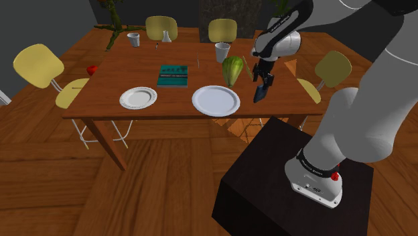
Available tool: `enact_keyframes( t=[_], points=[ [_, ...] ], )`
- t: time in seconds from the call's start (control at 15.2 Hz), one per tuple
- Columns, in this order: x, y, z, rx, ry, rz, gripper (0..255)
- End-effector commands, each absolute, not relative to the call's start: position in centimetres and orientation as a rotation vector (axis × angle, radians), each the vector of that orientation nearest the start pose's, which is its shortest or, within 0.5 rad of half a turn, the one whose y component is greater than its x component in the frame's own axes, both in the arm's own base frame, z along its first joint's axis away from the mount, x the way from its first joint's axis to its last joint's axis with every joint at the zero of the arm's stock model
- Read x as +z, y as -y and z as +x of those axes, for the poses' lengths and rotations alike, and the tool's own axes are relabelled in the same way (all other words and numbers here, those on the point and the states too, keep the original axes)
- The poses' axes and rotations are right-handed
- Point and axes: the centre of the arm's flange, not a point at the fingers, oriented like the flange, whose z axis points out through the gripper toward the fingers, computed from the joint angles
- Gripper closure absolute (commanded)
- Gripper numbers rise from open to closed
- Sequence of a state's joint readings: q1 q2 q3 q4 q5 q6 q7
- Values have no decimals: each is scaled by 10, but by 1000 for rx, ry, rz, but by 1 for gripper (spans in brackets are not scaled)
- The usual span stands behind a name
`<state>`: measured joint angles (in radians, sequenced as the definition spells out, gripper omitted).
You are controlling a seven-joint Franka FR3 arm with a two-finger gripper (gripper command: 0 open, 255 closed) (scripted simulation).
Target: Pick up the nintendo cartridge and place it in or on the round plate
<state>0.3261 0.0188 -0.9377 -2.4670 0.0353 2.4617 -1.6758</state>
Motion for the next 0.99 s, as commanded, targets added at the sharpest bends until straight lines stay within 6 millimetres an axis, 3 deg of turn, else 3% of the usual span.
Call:
enact_keyframes(
  t=[0.0, 0.26, 0.79, 0.86, 0.92],
  points=[
    [277, 274, 388, -1, 1554, -2711, 0],
    [252, 273, 388, -1, 1554, -2711, 0],
    [252, 273, 388, -1, 1554, -2711, 0],
    [252, 273, 388, -1, 1554, -2711, 255],
    [252, 273, 388, -1, 1554, -2711, 255]
  ],
)
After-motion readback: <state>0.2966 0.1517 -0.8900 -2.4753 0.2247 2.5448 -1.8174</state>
